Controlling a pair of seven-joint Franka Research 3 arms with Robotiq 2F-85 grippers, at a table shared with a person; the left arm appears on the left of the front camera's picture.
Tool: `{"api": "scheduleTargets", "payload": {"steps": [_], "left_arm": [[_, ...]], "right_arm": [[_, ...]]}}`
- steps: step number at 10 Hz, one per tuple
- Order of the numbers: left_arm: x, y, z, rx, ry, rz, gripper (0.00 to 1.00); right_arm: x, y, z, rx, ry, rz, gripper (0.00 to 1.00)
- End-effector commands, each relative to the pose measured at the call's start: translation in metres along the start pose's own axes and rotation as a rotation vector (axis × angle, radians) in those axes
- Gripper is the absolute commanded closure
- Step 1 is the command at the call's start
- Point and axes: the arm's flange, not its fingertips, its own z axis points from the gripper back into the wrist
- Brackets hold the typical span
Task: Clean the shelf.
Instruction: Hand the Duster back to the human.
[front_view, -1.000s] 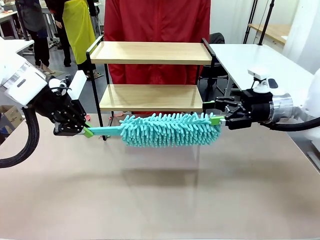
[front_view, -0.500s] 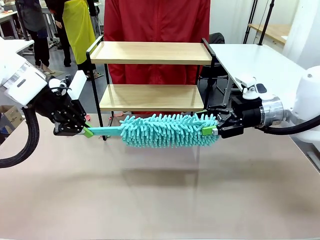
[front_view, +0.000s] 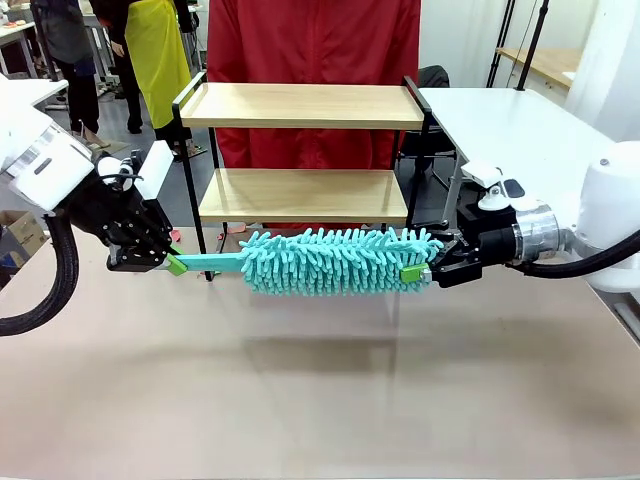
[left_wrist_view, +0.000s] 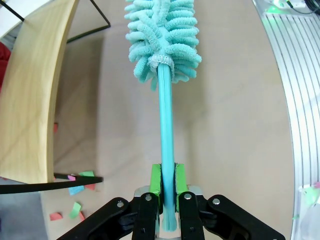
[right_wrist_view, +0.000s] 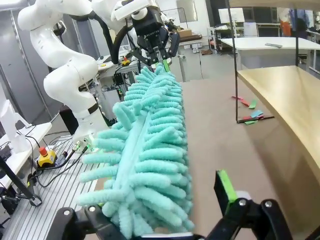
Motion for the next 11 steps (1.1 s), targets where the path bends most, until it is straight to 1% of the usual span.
{"api": "scheduleTargets", "payload": {"steps": [1, 3, 4, 5, 6, 7, 9, 10, 11], "left_arm": [[0.0021, 0.0006, 0.0022, 0.003, -0.034, 0.011, 0.87], [0.0021, 0.0006, 0.0022, 0.003, -0.034, 0.011, 0.87], [0.0021, 0.0006, 0.0022, 0.003, -0.034, 0.011, 0.87], [0.0021, 0.0006, 0.0022, 0.003, -0.034, 0.011, 0.87], [0.0021, 0.0006, 0.0022, 0.003, -0.034, 0.011, 0.87], [0.0021, 0.0006, 0.0022, 0.003, -0.034, 0.011, 0.87], [0.0021, 0.0006, 0.0022, 0.003, -0.034, 0.011, 0.87], [0.0021, 0.0006, 0.0022, 0.003, -0.034, 0.011, 0.87], [0.0021, 0.0006, 0.0022, 0.003, -0.034, 0.011, 0.87]], "right_arm": [[-0.0168, 0.0347, -0.0109, 0.004, -0.017, 0.000, 0.00], [-0.0176, 0.0342, -0.0106, 0.004, -0.029, 0.002, 0.00], [-0.0176, 0.0336, -0.0104, 0.004, -0.025, 0.007, 0.16], [-0.0175, 0.0339, -0.0105, 0.006, -0.017, 0.003, 0.60], [-0.0173, 0.0334, -0.0110, 0.013, -0.015, 0.003, 0.76], [-0.0167, 0.0333, -0.0107, 0.017, -0.007, -0.001, 1.00], [-0.0163, 0.0325, -0.0105, 0.030, -0.014, -0.007, 1.00], [-0.0166, 0.0323, -0.0107, 0.030, -0.017, -0.008, 0.97], [-0.0168, 0.0320, -0.0106, 0.038, -0.024, -0.012, 1.00]]}}
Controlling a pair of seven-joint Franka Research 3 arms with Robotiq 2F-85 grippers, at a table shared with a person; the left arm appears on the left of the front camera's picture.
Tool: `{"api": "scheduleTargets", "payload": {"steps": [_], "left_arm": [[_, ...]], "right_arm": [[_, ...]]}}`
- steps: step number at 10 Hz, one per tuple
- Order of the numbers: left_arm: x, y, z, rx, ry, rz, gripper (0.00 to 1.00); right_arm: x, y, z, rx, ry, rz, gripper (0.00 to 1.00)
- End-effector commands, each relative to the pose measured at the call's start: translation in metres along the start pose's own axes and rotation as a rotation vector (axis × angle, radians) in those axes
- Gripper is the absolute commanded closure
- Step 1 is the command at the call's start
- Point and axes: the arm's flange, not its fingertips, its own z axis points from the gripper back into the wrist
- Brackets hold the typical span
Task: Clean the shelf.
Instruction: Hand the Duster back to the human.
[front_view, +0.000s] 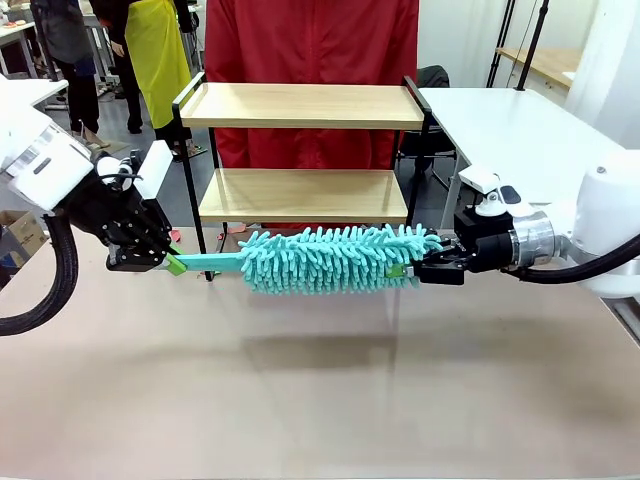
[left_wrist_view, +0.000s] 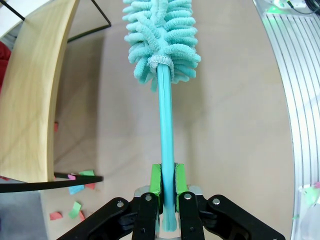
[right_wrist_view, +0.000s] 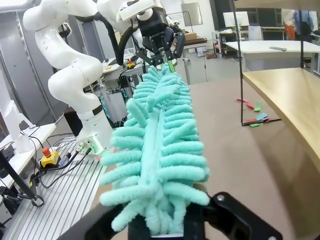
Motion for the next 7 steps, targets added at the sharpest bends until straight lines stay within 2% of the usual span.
{"api": "scheduleTargets", "payload": {"steps": [1, 4, 5, 6, 7], "left_arm": [[0.003, 0.000, 0.002, 0.001, -0.034, 0.009, 0.87], [0.003, 0.000, 0.002, 0.001, -0.034, 0.009, 0.87], [0.003, 0.000, 0.002, 0.001, -0.034, 0.009, 0.87], [0.003, 0.000, 0.002, 0.001, -0.034, 0.009, 0.87], [-0.001, 0.000, 0.001, 0.002, 0.001, 0.003, 0.54]], "right_arm": [[-0.011, 0.033, -0.007, 0.011, -0.007, -0.008, 1.00], [-0.011, 0.034, -0.008, 0.025, -0.014, 0.017, 1.00], [-0.009, 0.033, -0.008, 0.068, -0.035, -0.011, 1.00], [0.000, 0.000, 0.000, 0.008, -0.009, 0.007, 1.00], [0.000, 0.000, 0.000, 0.008, -0.009, 0.007, 1.00]]}}
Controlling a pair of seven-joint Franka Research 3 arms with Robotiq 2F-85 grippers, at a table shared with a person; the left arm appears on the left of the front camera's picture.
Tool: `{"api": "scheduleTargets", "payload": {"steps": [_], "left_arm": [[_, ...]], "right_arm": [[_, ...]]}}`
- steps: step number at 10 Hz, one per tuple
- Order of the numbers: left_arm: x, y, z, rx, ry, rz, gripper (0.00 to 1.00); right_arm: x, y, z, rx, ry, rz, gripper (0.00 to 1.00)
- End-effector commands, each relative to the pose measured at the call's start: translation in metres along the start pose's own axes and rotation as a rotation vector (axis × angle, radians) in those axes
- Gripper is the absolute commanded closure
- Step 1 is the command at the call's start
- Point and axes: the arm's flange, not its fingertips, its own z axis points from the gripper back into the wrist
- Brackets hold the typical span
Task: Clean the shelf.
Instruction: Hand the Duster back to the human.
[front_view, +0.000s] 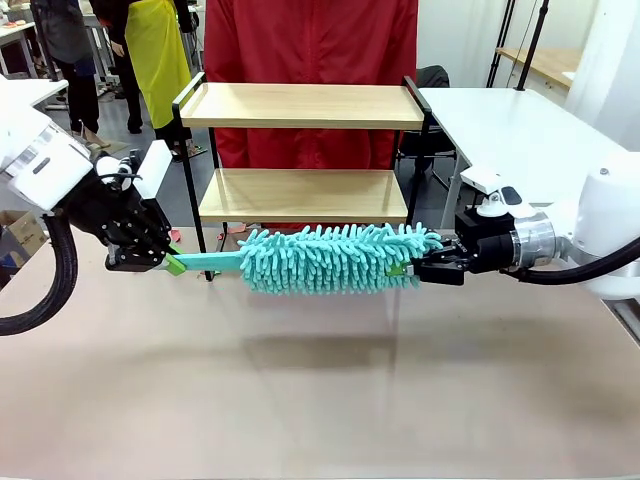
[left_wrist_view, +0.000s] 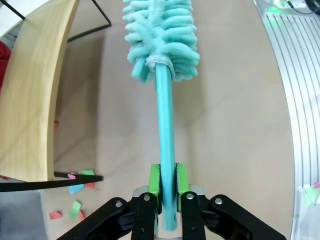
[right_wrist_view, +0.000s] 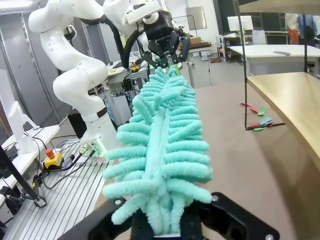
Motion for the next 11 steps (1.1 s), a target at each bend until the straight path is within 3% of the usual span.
{"api": "scheduleTargets", "payload": {"steps": [1, 2, 5, 6, 9, 11], "left_arm": [[0.000, -0.001, 0.007, 0.007, -0.046, 0.010, 0.30], [0.000, -0.002, 0.012, 0.011, -0.070, 0.007, 0.00], [-0.007, -0.003, 0.032, 0.006, -0.193, 0.014, 0.04], [-0.015, -0.003, 0.042, 0.013, -0.264, 0.024, 0.00], [-0.055, -0.012, 0.086, 0.060, -0.468, 0.074, 0.00], [-0.088, -0.023, 0.110, 0.118, -0.526, 0.136, 0.00]], "right_arm": [[0.000, -0.001, 0.000, -0.012, 0.010, 0.001, 1.00], [0.000, -0.001, 0.000, -0.012, 0.010, 0.001, 1.00], [0.000, -0.001, 0.000, -0.012, 0.010, 0.001, 1.00], [0.000, -0.001, 0.000, -0.012, 0.010, 0.001, 1.00], [0.000, -0.001, 0.000, -0.012, 0.010, 0.001, 1.00], [0.000, -0.001, 0.000, -0.012, 0.010, 0.001, 1.00]]}}
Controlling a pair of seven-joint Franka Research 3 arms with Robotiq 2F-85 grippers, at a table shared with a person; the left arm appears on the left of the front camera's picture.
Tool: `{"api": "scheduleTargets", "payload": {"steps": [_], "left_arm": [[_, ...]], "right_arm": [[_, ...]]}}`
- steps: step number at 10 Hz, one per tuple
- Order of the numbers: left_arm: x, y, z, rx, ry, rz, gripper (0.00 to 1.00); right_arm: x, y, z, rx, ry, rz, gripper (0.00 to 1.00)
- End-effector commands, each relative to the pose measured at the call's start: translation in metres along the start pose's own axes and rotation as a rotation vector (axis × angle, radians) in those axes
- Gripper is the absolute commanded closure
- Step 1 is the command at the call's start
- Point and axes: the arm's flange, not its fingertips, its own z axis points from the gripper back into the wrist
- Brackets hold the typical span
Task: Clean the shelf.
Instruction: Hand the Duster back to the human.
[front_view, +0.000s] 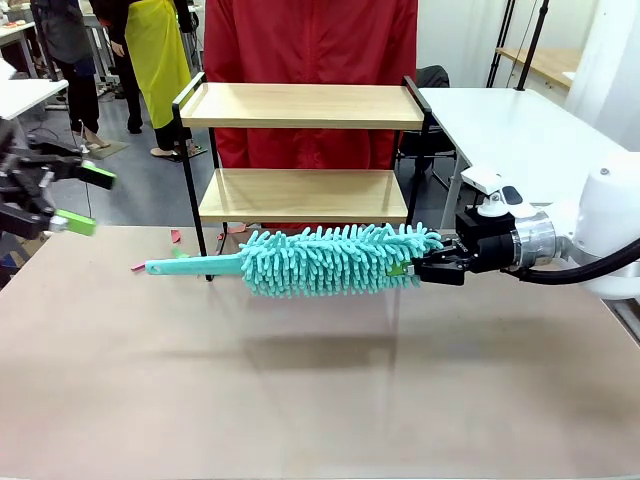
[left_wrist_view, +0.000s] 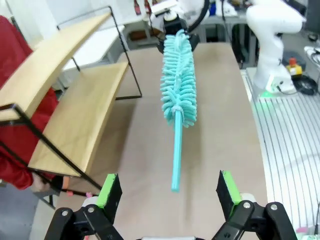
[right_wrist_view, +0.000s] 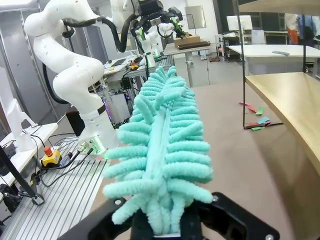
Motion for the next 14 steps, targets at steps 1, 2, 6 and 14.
{"api": "scheduleTargets", "payload": {"steps": [1, 2, 6, 14], "left_arm": [[-0.021, -0.005, 0.015, 0.036, -0.076, 0.019, 0.00], [-0.024, -0.007, 0.021, 0.039, -0.090, 0.023, 0.00], [-0.019, -0.005, 0.027, 0.035, -0.051, 0.038, 0.00], [-0.019, -0.005, 0.027, 0.035, -0.051, 0.038, 0.00]], "right_arm": [[0.000, 0.000, -0.002, -0.007, 0.003, -0.011, 1.00], [0.000, 0.000, -0.002, -0.007, 0.003, -0.011, 1.00], [0.018, 0.006, 0.009, -0.006, -0.073, 0.016, 0.84], [0.134, 0.077, 0.120, -0.468, -0.512, 0.260, 0.84]]}}
